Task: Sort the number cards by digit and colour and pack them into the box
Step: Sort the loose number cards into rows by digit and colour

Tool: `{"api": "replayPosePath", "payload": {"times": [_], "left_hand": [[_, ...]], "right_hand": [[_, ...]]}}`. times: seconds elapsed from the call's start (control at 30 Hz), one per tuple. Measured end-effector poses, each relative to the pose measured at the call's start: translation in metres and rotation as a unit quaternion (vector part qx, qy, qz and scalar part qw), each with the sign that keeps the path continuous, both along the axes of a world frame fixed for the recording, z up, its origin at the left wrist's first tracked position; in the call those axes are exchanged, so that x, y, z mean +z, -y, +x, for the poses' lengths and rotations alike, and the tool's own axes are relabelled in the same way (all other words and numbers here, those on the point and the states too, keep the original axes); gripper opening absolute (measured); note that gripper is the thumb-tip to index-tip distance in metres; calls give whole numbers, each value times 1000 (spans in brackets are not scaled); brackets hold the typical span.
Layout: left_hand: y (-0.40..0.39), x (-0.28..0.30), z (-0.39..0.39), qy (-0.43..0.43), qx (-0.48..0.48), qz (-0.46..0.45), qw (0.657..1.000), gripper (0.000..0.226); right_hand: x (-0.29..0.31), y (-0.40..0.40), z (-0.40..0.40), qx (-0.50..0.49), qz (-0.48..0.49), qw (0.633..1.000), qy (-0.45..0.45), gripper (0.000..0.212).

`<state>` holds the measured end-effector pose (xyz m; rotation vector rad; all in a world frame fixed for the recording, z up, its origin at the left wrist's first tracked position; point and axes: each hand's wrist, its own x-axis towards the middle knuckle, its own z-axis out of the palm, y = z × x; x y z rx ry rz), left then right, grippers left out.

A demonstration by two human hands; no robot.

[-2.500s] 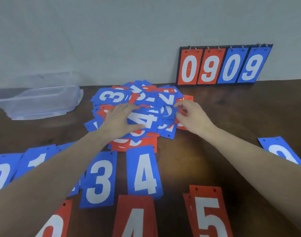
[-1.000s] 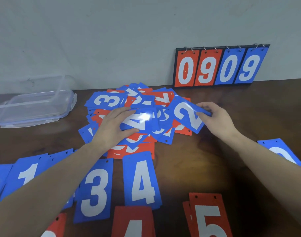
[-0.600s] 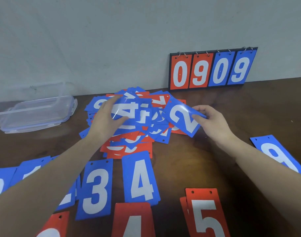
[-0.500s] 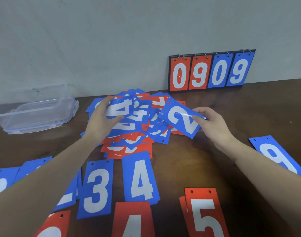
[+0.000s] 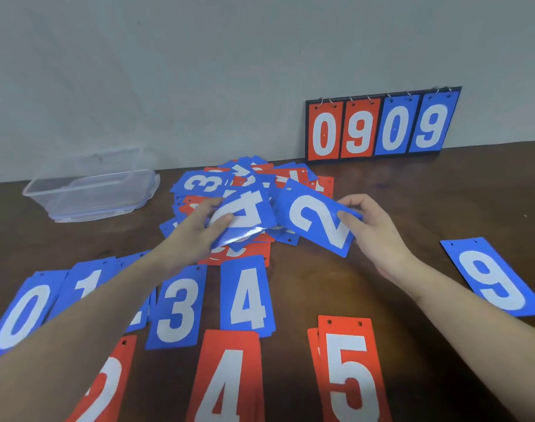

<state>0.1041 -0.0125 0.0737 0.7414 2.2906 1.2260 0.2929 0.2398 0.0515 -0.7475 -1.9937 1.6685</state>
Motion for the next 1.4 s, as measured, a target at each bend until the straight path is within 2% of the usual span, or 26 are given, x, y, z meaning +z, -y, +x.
{"api": "replayPosePath", "payload": {"times": [0.1, 0.27, 0.5, 0.63, 0.7, 0.9, 1.1, 1.23, 1.4], "left_hand": [[5, 1, 17, 33, 15, -5, 999, 33], [15, 6, 47, 10, 49, 17, 999, 32], [53, 15, 86, -29, 148, 22, 988, 36], [92, 20, 109, 25, 197, 53, 979, 30], [111, 20, 114, 45, 207, 77, 974, 33], [163, 19, 104, 27, 263, 126, 956, 35], [214, 18, 70, 29, 301, 170, 938, 42], [245, 13, 46, 66, 320, 226, 918, 34], [289, 6, 17, 93, 311, 262, 909, 17]], "right_hand": [[-4, -2, 13, 9, -3, 1000, 0, 9], [-10, -1, 31, 24, -19, 999, 11, 8], [-8, 15, 39, 119, -52, 991, 28, 20], [-3, 35, 32, 192, -79, 977, 40, 46], [4, 49, 28, 213, -91, 972, 42, 50], [16, 94, 1, 200, -87, 975, 41, 14], [23, 148, -53, 198, -12, 975, 96, 9], [14, 189, -91, 225, -53, 967, 105, 16], [13, 234, -129, 247, -95, 956, 123, 59]]}}
